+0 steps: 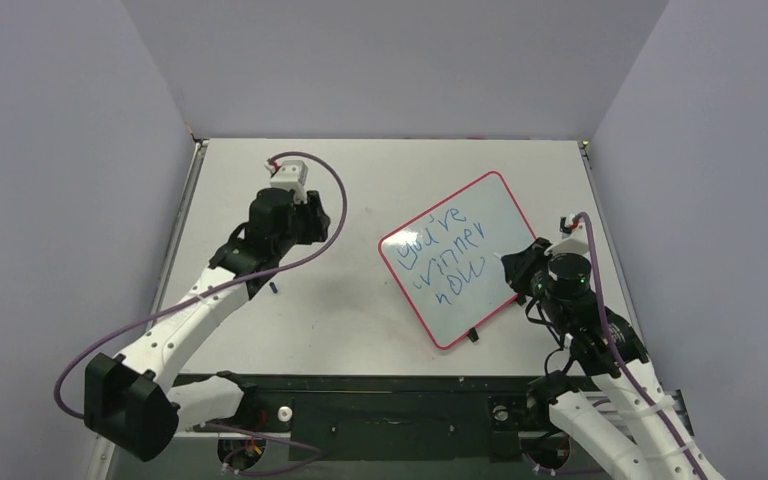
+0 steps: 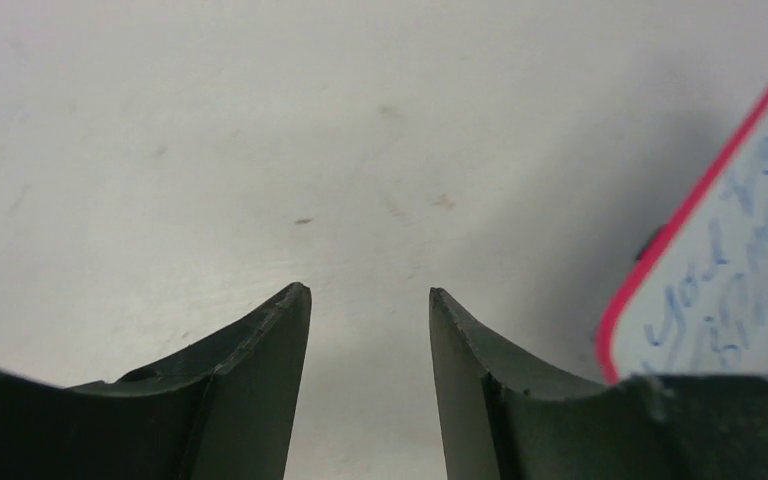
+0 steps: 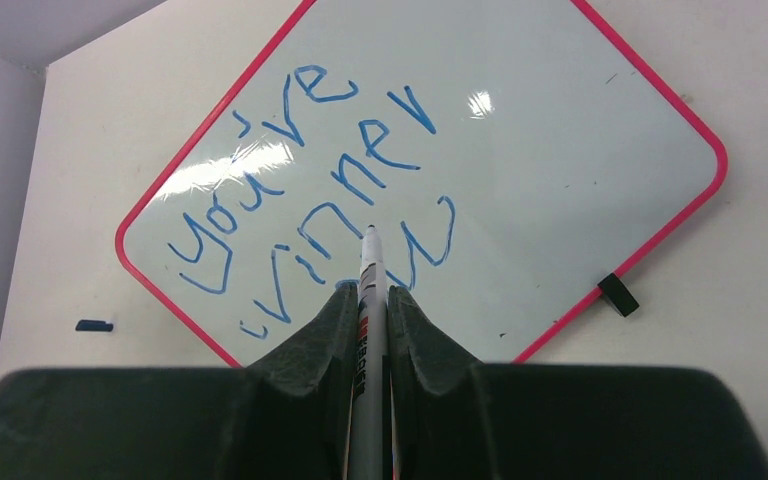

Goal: Write a sentence on the whiteboard
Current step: Pick up the pen cap from the center of the board.

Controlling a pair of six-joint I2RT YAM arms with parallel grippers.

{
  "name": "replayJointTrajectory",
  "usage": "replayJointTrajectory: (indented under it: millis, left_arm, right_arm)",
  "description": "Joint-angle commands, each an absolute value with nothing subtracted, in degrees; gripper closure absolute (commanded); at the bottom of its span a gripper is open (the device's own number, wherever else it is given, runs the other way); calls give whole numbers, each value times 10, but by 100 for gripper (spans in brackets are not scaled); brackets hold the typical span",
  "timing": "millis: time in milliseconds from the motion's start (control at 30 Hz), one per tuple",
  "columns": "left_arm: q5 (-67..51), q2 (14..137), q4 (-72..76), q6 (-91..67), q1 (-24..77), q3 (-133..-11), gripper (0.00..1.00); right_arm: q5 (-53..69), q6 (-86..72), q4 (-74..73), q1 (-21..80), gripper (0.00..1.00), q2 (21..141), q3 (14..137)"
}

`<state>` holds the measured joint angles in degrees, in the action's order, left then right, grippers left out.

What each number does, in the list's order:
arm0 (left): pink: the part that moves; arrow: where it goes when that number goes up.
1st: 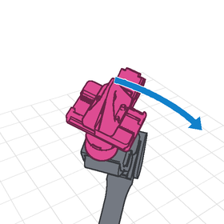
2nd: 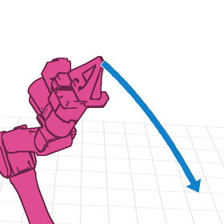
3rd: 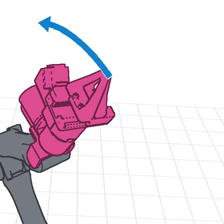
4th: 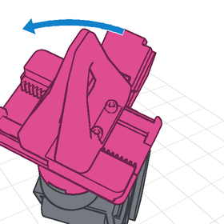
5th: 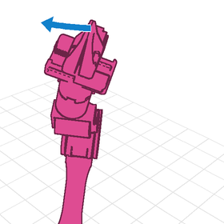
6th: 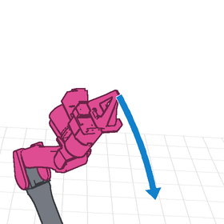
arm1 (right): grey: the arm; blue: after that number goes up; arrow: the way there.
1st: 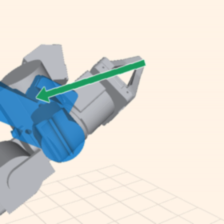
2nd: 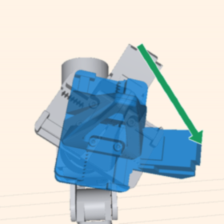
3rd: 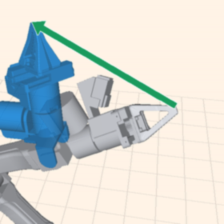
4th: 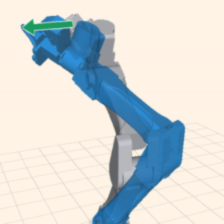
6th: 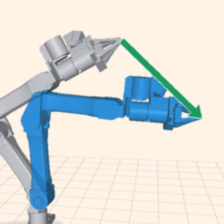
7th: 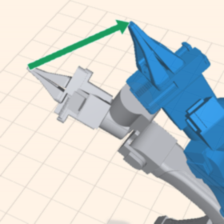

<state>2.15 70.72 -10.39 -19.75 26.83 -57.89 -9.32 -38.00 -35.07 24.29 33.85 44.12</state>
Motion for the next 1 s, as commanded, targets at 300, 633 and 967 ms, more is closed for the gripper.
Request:
replayJointTrajectory:
  millis: [300,633,967]
  left_arm:
    - [335,637,-404,-298,242,-532,49]
    - [156,702,-325,-277,122,-483,46]
    - [108,760,-293,-282,105,-467,51]
  right_arm:
    - [-44,-357,-316,240,100,377,473]
    - [-51,-355,-315,240,100,368,466]
    - [-58,-346,-318,239,100,369,469]
